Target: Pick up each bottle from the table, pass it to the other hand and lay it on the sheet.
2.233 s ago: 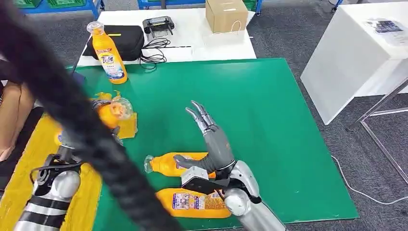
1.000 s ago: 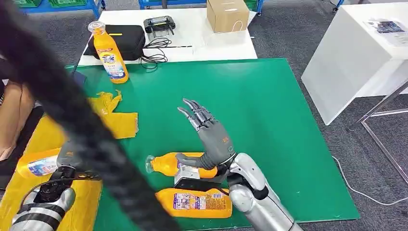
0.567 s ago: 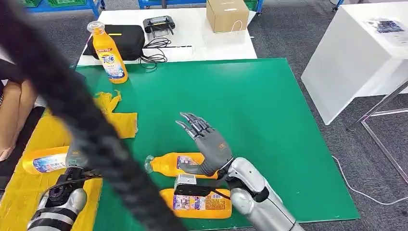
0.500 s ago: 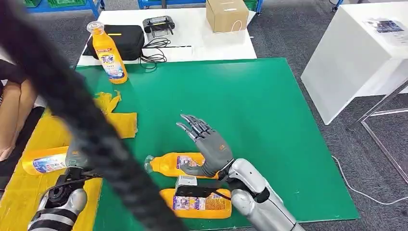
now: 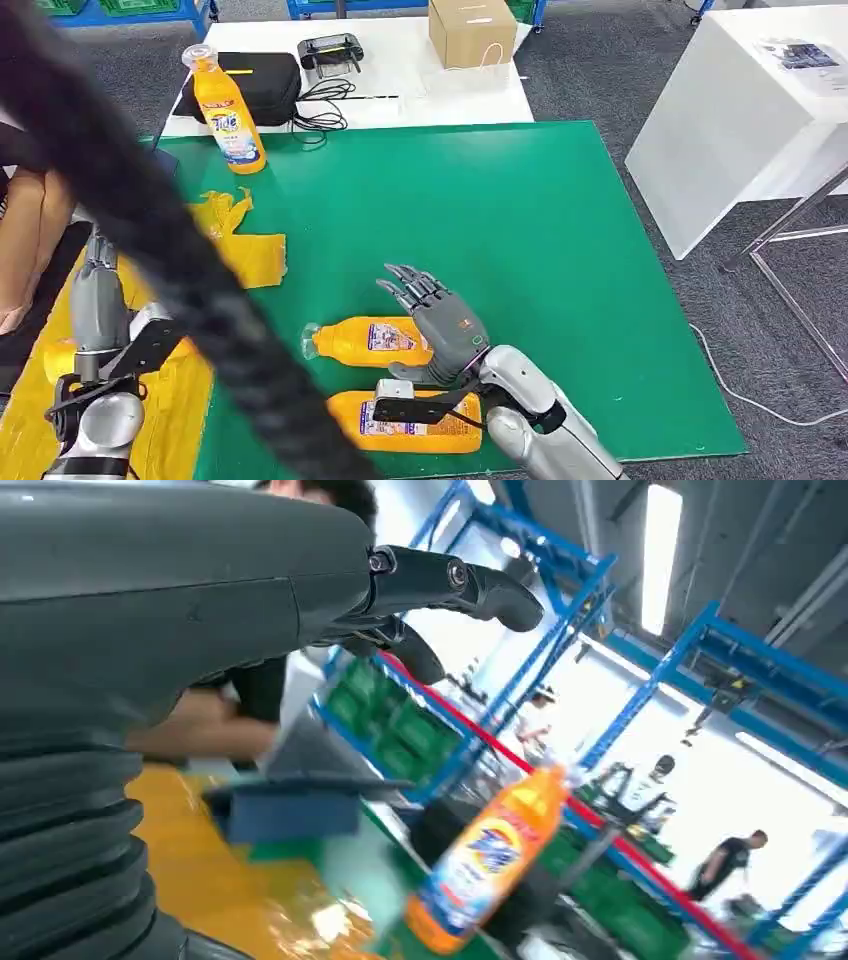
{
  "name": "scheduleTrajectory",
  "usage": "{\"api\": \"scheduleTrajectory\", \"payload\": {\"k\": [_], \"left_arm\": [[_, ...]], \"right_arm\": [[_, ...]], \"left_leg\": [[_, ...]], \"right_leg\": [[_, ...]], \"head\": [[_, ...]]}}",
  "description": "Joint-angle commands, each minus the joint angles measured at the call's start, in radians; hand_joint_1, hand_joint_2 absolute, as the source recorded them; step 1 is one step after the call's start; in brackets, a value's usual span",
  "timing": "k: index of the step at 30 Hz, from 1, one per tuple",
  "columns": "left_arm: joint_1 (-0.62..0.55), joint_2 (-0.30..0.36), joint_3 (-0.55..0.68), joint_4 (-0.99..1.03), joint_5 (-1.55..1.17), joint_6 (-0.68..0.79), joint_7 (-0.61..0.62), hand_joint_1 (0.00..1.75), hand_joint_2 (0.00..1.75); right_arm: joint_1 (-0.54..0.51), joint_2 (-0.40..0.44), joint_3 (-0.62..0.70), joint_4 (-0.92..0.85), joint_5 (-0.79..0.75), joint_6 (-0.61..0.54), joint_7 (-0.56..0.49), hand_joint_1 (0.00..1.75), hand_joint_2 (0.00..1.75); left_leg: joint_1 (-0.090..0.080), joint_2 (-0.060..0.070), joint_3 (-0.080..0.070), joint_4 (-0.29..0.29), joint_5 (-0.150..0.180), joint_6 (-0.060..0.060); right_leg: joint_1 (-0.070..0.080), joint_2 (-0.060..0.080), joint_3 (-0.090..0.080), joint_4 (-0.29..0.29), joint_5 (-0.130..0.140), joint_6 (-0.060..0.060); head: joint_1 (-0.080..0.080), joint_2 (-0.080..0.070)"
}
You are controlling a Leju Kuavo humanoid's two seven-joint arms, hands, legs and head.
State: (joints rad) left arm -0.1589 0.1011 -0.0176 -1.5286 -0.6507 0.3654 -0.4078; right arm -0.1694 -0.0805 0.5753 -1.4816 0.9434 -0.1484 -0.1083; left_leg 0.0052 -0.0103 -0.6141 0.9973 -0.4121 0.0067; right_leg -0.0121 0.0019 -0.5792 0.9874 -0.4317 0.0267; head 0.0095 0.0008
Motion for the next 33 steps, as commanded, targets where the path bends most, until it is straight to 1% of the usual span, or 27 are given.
{"api": "scheduleTrajectory", "payload": {"k": [1, 4, 5, 6, 7, 8, 9, 14, 15, 16, 17, 22, 25, 27, 30, 32, 33], "left_arm": [[-0.016, -0.098, 0.048, -0.021, 0.26, -0.205, -0.01, 0.0, 1.75], [-0.018, -0.111, 0.059, -0.011, 0.335, -0.265, -0.006, 0.0, 1.75], [-0.018, -0.113, 0.059, -0.009, 0.334, -0.264, -0.006, 0.0, 1.75], [-0.017, -0.116, 0.06, -0.008, 0.346, -0.275, -0.006, 0.0, 1.75], [-0.019, -0.12, 0.062, -0.008, 0.369, -0.295, -0.007, 0.0, 1.75], [-0.019, -0.12, 0.062, -0.008, 0.369, -0.295, -0.007, 0.0, 1.75], [-0.02, -0.122, 0.062, -0.007, 0.376, -0.301, -0.007, 0.0, 1.75], [-0.032, -0.132, 0.052, 0.003, 0.412, -0.335, -0.006, 0.0, 1.75], [-0.032, -0.132, 0.052, 0.003, 0.412, -0.335, -0.006, 0.0, 1.75], [-0.032, -0.132, 0.052, 0.003, 0.412, -0.335, -0.006, 0.0, 1.75], [-0.032, -0.132, 0.052, 0.003, 0.412, -0.335, -0.006, 0.0, 1.75], [-0.033, -0.132, 0.051, 0.004, 0.413, -0.336, -0.006, 0.0, 1.75], [-0.039, -0.135, 0.039, 0.013, 0.416, -0.339, -0.006, 0.0, 1.75], [-0.039, -0.135, 0.038, 0.014, 0.416, -0.339, -0.006, 0.0, 1.75], [-0.039, -0.135, 0.038, 0.014, 0.416, -0.339, -0.006, 0.0, 1.75], [-0.038, -0.135, 0.038, 0.014, 0.418, -0.339, -0.006, 0.0, 1.75], [-0.035, -0.135, 0.038, 0.013, 0.419, -0.338, -0.006, 0.0, 1.75]], "right_arm": [[-0.114, 0.03, 0.101, 0.267, 0.118, 0.009, 0.093, 0.0, 1.75], [-0.149, 0.056, 0.124, 0.354, 0.205, -0.008, 0.164, 0.0, 1.75], [-0.153, 0.063, 0.125, 0.368, 0.211, -0.01, 0.167, 0.0, 1.75], [-0.159, 0.07, 0.125, 0.389, 0.221, -0.017, 0.172, 0.0, 1.75], [-0.167, 0.08, 0.125, 0.418, 0.229, -0.017, 0.177, 0.0, 1.75], [-0.167, 0.08, 0.125, 0.418, 0.229, -0.017, 0.177, 0.0, 1.75], [-0.172, 0.083, 0.124, 0.434, 0.234, -0.017, 0.182, 0.0, 1.75], [-0.203, 0.11, 0.119, 0.528, 0.26, -0.015, 0.205, 0.0, 1.75], [-0.203, 0.11, 0.119, 0.528, 0.26, -0.015, 0.205, 0.0, 1.75], [-0.203, 0.11, 0.119, 0.528, 0.26, -0.015, 0.205, 0.0, 1.75], [-0.203, 0.11, 0.119, 0.528, 0.26, -0.015, 0.205, 0.0, 1.75], [-0.205, 0.111, 0.118, 0.533, 0.26, -0.014, 0.204, 0.0, 1.75], [-0.228, 0.119, 0.12, 0.6, 0.266, 0.011, 0.217, 0.0, 1.75], [-0.23, 0.119, 0.12, 0.605, 0.267, 0.012, 0.218, 0.0, 1.75], [-0.23, 0.119, 0.12, 0.605, 0.267, 0.012, 0.218, 0.0, 1.75], [-0.239, 0.122, 0.126, 0.632, 0.28, 0.024, 0.233, 0.0, 1.75], [-0.245, 0.123, 0.125, 0.649, 0.298, 0.032, 0.269, 0.0, 1.75]], "left_leg": [[0.001, 0.002, 0.003, -0.001, -0.001, 0.0], [0.002, 0.003, 0.005, 0.0, -0.002, 0.0], [0.001, 0.003, 0.003, -0.001, -0.001, 0.0], [0.002, 0.004, 0.005, 0.0, -0.002, 0.0], [0.001, 0.002, 0.004, 0.0, -0.001, 0.0], [0.002, 0.002, 0.005, -0.001, -0.002, 0.0], [0.001, 0.001, 0.003, -0.001, -0.001, 0.0], [0.002, 0.003, 0.006, 0.0, -0.003, 0.0], [0.001, 0.001, 0.003, 0.0, -0.001, 0.0], [0.001, 0.0, 0.002, 0.0, 0.0, 0.0], [0.001, 0.0, 0.004, 0.0, -0.001, 0.0], [0.001, 0.0, 0.003, 0.0, -0.001, 0.0], [0.002, 0.001, 0.004, 0.0, -0.002, 0.0], [0.0, 0.0, 0.003, 0.0, 0.0, 0.0], [0.002, 0.0, 0.005, 0.0, -0.001, 0.0], [0.001, 0.0, 0.005, 0.0, 0.0, 0.0], [0.001, 0.0, 0.005, 0.0, 0.0, 0.0]], "right_leg": [[0.001, 0.001, 0.004, -0.002, 0.0, -0.001], [0.002, 0.002, 0.005, -0.002, 0.0, -0.001], [0.001, 0.002, 0.003, -0.001, 0.0, -0.001], [0.002, 0.003, 0.005, -0.002, 0.0, -0.001], [0.002, 0.001, 0.004, -0.002, 0.0, -0.001], [0.002, 0.001, 0.006, -0.002, -0.001, -0.001], [0.001, 0.001, 0.003, -0.001, 0.0, -0.001], [0.003, 0.001, 0.007, -0.002, -0.001, -0.001], [0.001, 0.0, 0.003, -0.001, 0.0, 0.0], [0.001, 0.0, 0.003, -0.001, 0.0, 0.0], [0.002, 0.0, 0.005, -0.001, -0.001, -0.001], [0.001, -0.001, 0.004, -0.001, -0.001, -0.001], [0.002, 0.0, 0.005, -0.001, -0.001, -0.001], [0.001, -0.001, 0.003, -0.001, 0.0, 0.0], [0.002, -0.001, 0.005, -0.002, -0.001, -0.001], [0.002, -0.002, 0.005, -0.002, 0.0, -0.001], [0.001, -0.001, 0.004, -0.001, 0.0, -0.001]], "head": [[0.0, 0.0], [0.0, 0.0], [0.0, 0.0], [0.0, 0.0], [0.0, 0.0], [0.0, 0.0], [0.0, 0.0], [0.0, 0.0], [0.0, 0.0], [0.0, 0.0], [0.0, 0.0], [0.0, 0.0], [0.0, 0.0], [0.0, 0.0], [0.0, 0.0], [0.0, 0.0], [0.0, 0.0]]}}
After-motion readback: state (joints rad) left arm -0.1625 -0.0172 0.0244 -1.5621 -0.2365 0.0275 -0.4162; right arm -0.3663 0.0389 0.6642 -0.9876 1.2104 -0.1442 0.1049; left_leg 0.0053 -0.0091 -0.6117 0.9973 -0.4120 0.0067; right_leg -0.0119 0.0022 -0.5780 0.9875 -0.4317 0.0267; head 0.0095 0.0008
